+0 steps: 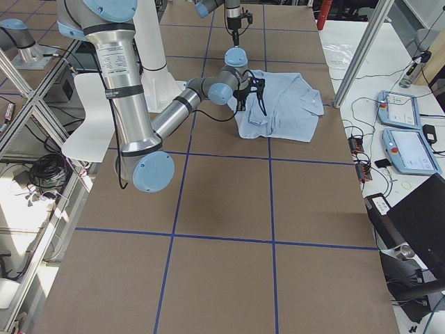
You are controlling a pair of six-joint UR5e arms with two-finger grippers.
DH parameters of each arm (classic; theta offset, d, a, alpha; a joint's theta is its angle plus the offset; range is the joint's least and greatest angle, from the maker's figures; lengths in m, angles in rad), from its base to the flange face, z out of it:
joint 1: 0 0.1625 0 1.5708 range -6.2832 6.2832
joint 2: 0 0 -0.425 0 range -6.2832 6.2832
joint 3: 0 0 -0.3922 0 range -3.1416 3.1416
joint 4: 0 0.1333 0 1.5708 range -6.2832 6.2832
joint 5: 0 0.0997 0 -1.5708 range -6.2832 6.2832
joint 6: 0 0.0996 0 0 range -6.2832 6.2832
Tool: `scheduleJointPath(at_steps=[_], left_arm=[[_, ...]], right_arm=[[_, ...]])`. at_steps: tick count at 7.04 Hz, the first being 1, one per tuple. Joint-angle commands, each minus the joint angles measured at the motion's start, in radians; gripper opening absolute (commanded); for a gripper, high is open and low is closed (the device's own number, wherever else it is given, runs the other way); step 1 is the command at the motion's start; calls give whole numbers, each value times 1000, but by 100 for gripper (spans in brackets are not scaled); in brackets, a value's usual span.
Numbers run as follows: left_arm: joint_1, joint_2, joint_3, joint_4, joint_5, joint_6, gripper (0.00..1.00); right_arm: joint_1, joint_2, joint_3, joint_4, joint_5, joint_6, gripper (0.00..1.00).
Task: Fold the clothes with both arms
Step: 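Lift the hem with both grippers and carry it over toward the collar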
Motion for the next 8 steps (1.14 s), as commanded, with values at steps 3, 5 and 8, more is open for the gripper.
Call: scheduleJointPath(at_steps=[3,5,8], left_arm=[[-162,-245,292,-11,-47,-1,0],[-191,-348,453,-37,-47,1,0],[-203,-373,688,-250,-42,2,0]], right_arm=[[134,211,-263,-3,50,-48,0],[174,293,-436,2,66,-143,0],[176,463,-693,3,69,-177,0]])
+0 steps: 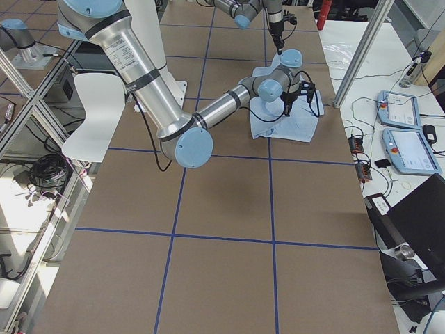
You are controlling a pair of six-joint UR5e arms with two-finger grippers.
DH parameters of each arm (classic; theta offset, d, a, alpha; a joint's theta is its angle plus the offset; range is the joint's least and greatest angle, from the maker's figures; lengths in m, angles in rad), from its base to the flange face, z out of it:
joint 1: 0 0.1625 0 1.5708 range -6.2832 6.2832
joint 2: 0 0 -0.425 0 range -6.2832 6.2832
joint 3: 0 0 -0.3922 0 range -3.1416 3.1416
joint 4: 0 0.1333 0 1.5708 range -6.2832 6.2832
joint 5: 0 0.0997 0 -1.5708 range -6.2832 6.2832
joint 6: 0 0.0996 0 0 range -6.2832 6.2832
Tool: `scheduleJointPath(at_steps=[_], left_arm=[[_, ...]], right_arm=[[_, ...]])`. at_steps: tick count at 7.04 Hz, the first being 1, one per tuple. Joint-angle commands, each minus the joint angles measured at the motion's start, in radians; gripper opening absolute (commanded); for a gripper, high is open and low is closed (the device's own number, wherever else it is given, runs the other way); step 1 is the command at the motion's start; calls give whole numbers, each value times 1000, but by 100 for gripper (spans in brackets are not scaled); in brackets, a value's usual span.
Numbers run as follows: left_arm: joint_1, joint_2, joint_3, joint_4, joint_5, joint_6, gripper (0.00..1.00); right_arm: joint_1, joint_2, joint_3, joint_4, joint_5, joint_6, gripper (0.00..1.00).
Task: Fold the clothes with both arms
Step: 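Lay the hem down beside the collar and open both grippers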
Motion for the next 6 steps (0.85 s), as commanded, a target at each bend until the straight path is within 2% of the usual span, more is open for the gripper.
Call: scheduleJointPath(at_steps=[1,3,5,6], left_arm=[[-4,-8,127,-116,3,0,0],[-8,-17,165,-143,3,0,0],[-10,-29,193,-146,8,0,0],[-11,-31,201,-147,8,0,0]], right_arm=[[1,102,-143,2,1,-31,0],[3,140,-211,5,-1,-45,0],[3,140,-325,159,-4,-52,0],[1,140,-334,161,-7,-53,0]])
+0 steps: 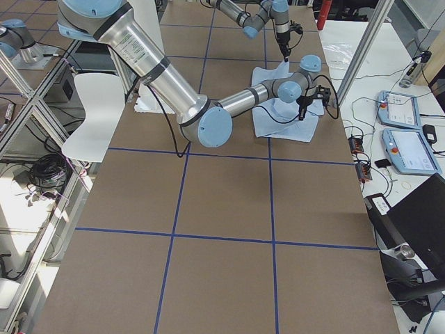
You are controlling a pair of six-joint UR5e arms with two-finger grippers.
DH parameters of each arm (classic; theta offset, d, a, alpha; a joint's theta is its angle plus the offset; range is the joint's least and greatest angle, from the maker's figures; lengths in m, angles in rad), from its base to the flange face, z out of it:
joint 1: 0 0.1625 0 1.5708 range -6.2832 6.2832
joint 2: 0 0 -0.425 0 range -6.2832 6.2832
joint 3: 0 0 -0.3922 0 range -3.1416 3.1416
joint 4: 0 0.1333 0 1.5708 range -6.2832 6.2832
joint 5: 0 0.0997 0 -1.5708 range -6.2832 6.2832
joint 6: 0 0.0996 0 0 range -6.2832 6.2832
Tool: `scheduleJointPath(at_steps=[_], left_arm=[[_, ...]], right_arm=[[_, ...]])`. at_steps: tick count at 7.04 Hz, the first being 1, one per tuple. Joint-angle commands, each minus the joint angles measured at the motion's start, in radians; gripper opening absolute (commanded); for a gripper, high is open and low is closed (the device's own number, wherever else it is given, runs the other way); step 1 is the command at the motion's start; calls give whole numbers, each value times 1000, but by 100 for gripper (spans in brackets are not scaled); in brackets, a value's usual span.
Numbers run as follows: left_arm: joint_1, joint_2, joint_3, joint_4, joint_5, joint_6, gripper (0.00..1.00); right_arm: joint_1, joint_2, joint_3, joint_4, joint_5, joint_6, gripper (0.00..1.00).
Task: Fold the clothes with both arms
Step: 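Lay the hem down beside the collar and open both grippers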
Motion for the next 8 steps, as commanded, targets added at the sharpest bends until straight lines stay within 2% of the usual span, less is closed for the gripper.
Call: scheduleJointPath(at_steps=[1,3,6,8], left_arm=[[-6,-8,31,-21,3,-2,0],[-12,-20,75,-62,3,-3,0],[-19,-29,77,-62,16,-6,0],[-34,-31,78,-62,18,-5,0]], right_arm=[[-3,12,-44,32,-5,-4,0],[-4,18,-50,34,-5,-4,0],[-6,-2,-50,104,-8,-1,0],[-6,-5,-50,106,-8,-2,0]])
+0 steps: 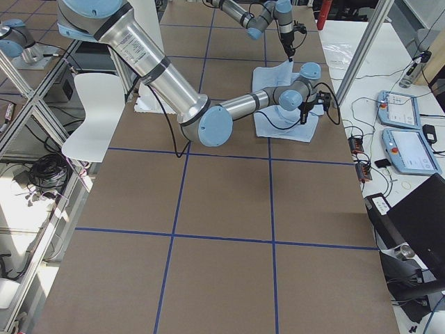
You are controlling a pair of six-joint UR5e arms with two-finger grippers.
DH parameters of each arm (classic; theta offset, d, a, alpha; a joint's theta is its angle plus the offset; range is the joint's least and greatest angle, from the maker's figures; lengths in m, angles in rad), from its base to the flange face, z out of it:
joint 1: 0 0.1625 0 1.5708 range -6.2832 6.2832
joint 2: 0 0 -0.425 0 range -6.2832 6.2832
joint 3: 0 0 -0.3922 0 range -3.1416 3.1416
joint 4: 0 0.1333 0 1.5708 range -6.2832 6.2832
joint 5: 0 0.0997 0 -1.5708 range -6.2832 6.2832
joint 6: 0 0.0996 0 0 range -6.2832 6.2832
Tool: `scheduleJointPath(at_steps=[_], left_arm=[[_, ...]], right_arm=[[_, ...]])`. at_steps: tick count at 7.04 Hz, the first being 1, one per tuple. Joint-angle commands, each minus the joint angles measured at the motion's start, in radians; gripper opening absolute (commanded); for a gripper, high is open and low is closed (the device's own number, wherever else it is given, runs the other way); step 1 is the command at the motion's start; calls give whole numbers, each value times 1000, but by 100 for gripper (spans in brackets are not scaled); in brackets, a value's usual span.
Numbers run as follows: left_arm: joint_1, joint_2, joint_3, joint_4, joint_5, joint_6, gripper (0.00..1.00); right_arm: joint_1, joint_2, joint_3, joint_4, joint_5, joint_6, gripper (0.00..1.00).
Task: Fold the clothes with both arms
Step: 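Lay the hem down beside the collar and open both grippers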
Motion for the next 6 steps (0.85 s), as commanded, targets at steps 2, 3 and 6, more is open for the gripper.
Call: scheduleJointPath(at_steps=[2,3,6], left_arm=[[-9,-1,6,-1,2,2,0],[-8,-5,7,-1,2,2,78],[-5,-6,6,-1,3,2,100]], right_arm=[[0,-2,2,5,0,0,18],[-3,-5,5,20,-3,0,99],[-5,-41,9,66,-9,-26,100]])
